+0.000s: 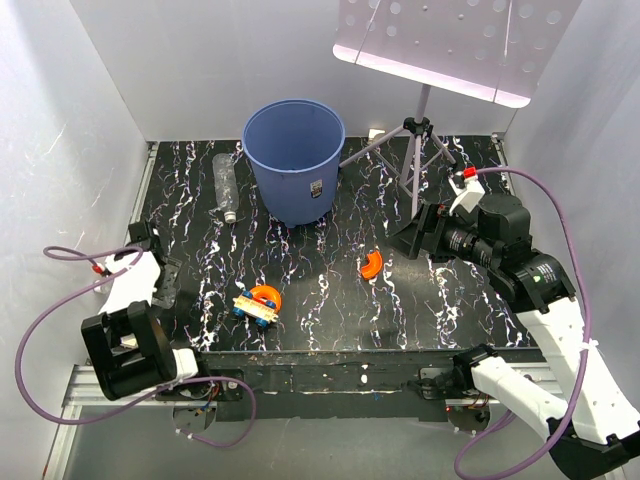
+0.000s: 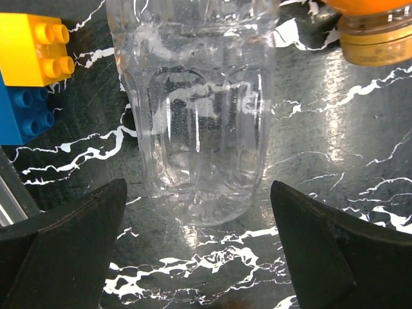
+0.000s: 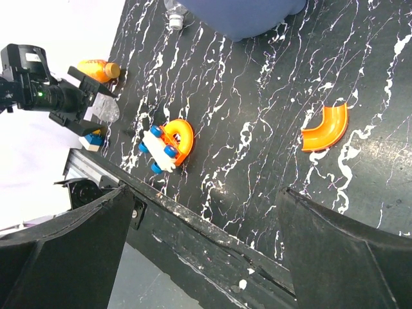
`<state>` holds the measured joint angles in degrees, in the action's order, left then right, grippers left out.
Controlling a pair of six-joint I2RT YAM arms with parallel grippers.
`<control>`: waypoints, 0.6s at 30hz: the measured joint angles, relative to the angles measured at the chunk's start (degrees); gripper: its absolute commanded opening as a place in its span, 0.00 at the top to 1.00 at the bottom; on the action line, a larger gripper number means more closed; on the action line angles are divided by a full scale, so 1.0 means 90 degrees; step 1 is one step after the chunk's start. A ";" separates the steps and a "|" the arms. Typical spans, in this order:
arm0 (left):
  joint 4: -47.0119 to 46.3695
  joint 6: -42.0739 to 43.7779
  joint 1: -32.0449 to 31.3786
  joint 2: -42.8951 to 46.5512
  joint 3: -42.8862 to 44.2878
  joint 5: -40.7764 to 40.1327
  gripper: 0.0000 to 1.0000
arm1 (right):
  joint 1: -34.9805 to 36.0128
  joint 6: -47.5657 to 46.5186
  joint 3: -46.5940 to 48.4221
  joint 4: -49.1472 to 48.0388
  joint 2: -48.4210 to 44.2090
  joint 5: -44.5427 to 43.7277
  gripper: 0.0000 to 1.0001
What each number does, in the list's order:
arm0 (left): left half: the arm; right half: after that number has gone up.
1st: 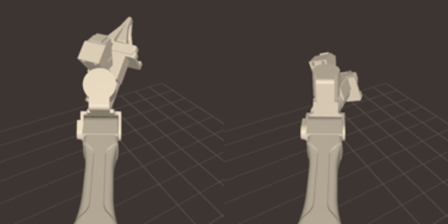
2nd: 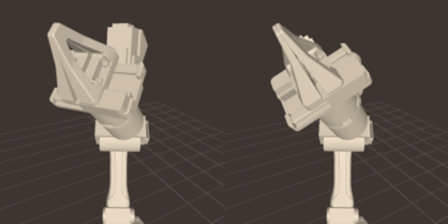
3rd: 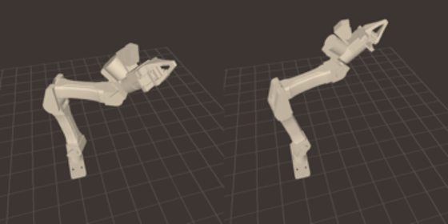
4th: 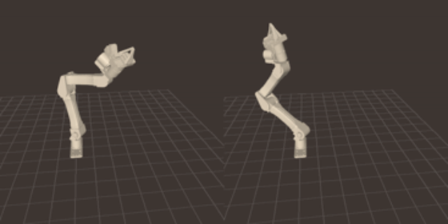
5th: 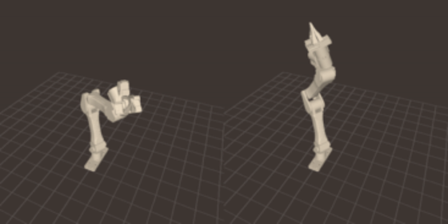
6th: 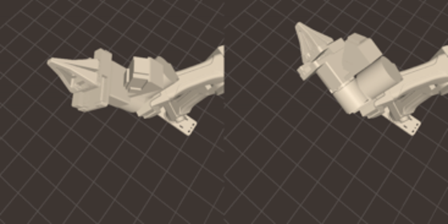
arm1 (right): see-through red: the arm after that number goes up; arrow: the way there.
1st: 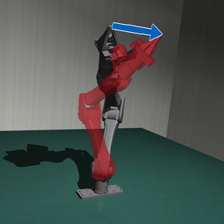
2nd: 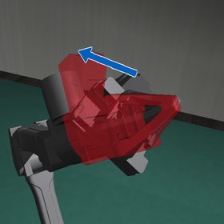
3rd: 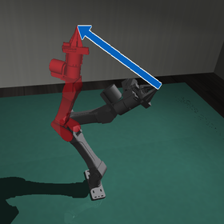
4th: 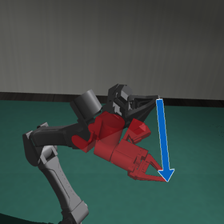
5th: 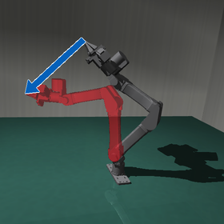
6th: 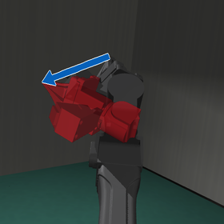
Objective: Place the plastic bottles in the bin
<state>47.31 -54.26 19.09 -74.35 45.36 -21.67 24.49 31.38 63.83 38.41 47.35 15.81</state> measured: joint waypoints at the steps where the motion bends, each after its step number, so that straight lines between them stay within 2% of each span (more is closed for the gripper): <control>1: -0.0085 -0.0039 0.0019 0.0015 -0.0085 0.0012 0.10 | 0.0000 0.0000 0.0000 0.0002 0.0002 0.0000 0.04; 9: -0.0585 -0.0328 0.0073 0.0374 -0.0476 0.0036 0.31 | 0.0000 0.0000 0.0000 0.0002 0.0068 0.0002 0.04; 11: -0.0697 -0.0396 0.0119 0.0491 -0.0605 0.0032 0.30 | 0.0000 -0.0002 0.0000 0.0002 0.0078 0.0002 0.04; 13: -0.0772 -0.0440 0.0148 0.0597 -0.0770 0.0029 0.22 | 0.0000 -0.0002 0.0000 0.0002 0.0075 0.0005 0.04; 15: -0.0794 -0.0486 0.0163 0.0631 -0.0889 0.0022 0.17 | 0.0000 -0.0002 -0.0015 -0.0002 0.0070 0.0002 0.04; 18: -0.0784 -0.0559 0.0165 0.0585 -0.0947 0.0007 0.21 | 0.0000 -0.0002 -0.0112 0.0010 0.0032 0.0002 0.04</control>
<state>40.25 -59.29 20.58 -69.08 36.84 -21.61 24.49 31.35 62.83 38.50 47.64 15.84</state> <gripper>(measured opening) 0.822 0.962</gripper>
